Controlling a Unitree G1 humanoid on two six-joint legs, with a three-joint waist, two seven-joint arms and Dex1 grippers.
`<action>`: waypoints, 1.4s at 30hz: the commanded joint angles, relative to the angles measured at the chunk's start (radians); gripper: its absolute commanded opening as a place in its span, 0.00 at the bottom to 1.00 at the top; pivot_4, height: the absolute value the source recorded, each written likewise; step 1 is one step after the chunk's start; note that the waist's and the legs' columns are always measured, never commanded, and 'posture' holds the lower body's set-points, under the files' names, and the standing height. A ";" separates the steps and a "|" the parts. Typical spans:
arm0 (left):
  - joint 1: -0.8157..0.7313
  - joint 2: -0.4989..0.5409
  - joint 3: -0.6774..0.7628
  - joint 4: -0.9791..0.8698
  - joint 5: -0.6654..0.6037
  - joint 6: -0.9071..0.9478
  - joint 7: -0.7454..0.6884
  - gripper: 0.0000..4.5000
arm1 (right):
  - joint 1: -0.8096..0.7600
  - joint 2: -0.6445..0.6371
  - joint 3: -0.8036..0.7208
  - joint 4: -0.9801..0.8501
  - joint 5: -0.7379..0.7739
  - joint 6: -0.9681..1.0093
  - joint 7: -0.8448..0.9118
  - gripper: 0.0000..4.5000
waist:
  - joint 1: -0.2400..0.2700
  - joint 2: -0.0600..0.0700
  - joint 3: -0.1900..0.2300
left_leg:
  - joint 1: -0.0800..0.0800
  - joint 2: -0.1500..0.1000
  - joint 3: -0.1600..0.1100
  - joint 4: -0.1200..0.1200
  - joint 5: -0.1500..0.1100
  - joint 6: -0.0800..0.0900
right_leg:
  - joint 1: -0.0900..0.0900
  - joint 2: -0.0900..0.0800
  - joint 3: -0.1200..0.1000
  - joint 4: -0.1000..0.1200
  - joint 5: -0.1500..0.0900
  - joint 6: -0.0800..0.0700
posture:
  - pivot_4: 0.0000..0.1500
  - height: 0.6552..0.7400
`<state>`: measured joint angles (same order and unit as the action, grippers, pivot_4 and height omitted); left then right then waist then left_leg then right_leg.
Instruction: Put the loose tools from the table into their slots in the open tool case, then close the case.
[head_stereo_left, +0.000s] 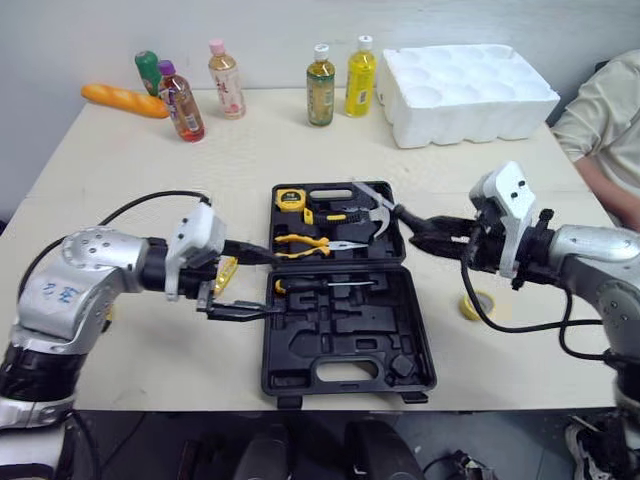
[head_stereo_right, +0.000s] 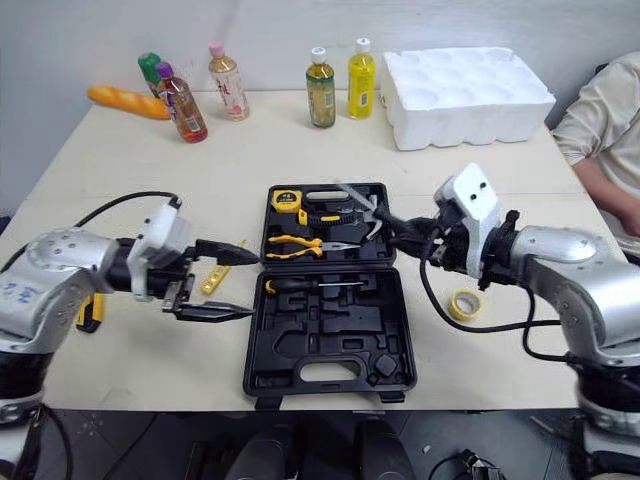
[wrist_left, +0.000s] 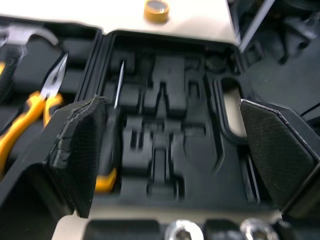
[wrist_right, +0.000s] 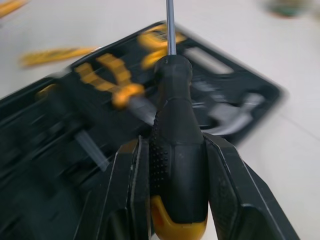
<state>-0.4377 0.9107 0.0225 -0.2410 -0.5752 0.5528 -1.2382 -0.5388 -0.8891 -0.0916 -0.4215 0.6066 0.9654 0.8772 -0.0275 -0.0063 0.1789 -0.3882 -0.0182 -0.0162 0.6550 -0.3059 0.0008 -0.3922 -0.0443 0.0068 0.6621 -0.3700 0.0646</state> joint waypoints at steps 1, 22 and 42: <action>0.049 0.034 0.013 -0.010 0.052 -0.085 -0.033 1.00 | -0.051 -0.078 0.093 0.023 -0.003 -0.121 0.224 0.24 | 0.000 0.000 0.000 | 0.000 0.000 0.000 0.000 -0.001 0.001 | 0.000 0.000 0.000 -0.001 0.000 0.000 | 1.00 1.00; 0.027 -0.036 -0.048 -0.011 0.115 -0.156 -0.002 1.00 | -0.234 -0.035 0.524 0.213 -0.415 -0.340 0.432 0.24 | 0.000 -0.001 0.001 | -0.002 0.000 0.000 0.007 -0.001 0.001 | -0.002 -0.001 0.000 0.001 0.000 0.000 | 1.00 1.00; 0.014 -0.066 -0.070 -0.012 0.130 -0.163 0.013 1.00 | -0.240 0.034 0.553 0.192 -0.472 -0.266 0.417 0.24 | 0.000 -0.001 0.001 | -0.002 0.000 0.000 0.008 -0.001 0.000 | -0.002 -0.001 0.000 0.002 0.000 0.000 | 1.00 1.00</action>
<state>-0.4096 0.8445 -0.0567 -0.2270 -0.4464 0.4023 -1.2302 -0.7646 -0.8548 0.4607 -0.2100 0.1462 0.7040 1.2883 -0.0278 -0.0071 0.1794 -0.3903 -0.0184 -0.0162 0.6626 -0.3070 0.0013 -0.3941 -0.0454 0.0065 0.6641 -0.3700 0.0646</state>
